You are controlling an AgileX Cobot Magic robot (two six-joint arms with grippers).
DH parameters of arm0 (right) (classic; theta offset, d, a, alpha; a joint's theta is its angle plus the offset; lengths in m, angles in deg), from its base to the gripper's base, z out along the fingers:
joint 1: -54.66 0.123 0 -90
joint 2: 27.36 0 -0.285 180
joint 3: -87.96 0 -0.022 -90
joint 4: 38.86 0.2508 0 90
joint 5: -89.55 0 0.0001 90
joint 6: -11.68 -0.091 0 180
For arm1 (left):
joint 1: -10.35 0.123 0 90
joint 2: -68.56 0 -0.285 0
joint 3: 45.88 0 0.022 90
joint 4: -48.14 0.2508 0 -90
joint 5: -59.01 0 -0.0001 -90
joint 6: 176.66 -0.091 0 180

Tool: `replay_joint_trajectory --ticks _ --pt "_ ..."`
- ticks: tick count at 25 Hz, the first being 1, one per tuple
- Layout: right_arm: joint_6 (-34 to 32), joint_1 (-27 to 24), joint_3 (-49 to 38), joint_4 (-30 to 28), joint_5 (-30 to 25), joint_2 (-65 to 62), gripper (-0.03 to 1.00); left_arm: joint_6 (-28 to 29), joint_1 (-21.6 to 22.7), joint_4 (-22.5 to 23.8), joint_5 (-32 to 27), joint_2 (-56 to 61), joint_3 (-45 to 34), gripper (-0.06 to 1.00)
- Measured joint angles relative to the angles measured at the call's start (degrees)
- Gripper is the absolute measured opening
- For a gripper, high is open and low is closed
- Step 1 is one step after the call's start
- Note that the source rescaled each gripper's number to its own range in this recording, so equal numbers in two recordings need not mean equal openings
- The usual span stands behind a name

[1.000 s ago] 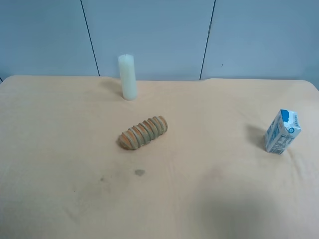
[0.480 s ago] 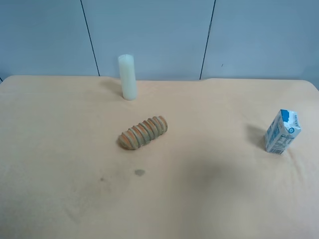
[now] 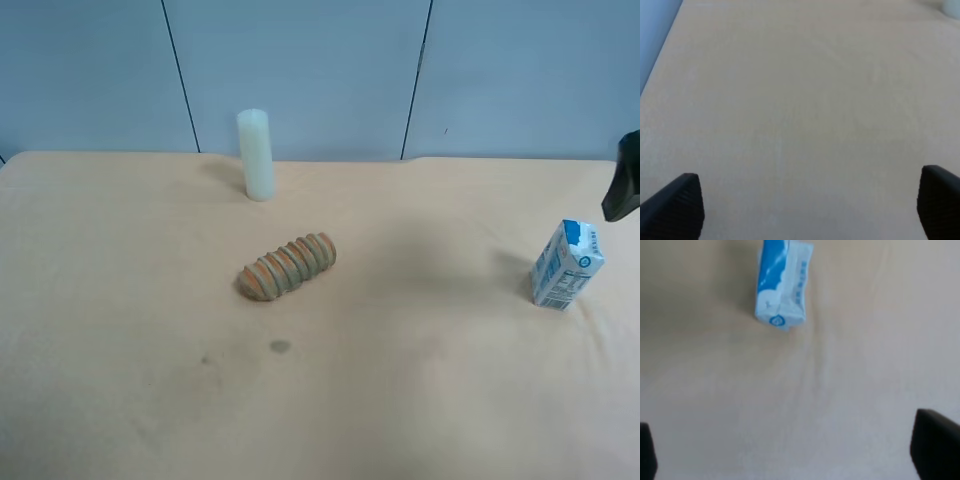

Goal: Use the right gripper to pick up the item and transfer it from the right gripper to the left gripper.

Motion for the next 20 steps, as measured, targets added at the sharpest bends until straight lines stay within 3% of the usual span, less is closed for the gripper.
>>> replay_joint_trajectory --ticks 6,14,20 --pt "0.0 -0.98 0.29 0.4 2.67 9.55 1.0 0.0 0.0 -0.05 0.0 0.0 0.0 0.96" --pt "4.5 -12.09 0.29 7.06 7.06 10.69 1.0 0.0 0.0 -0.05 0.0 0.0 0.0 0.96" --pt "6.33 -12.73 0.4 8.53 9.28 15.16 1.0 0.0 0.0 -0.05 0.0 0.0 0.0 0.96"
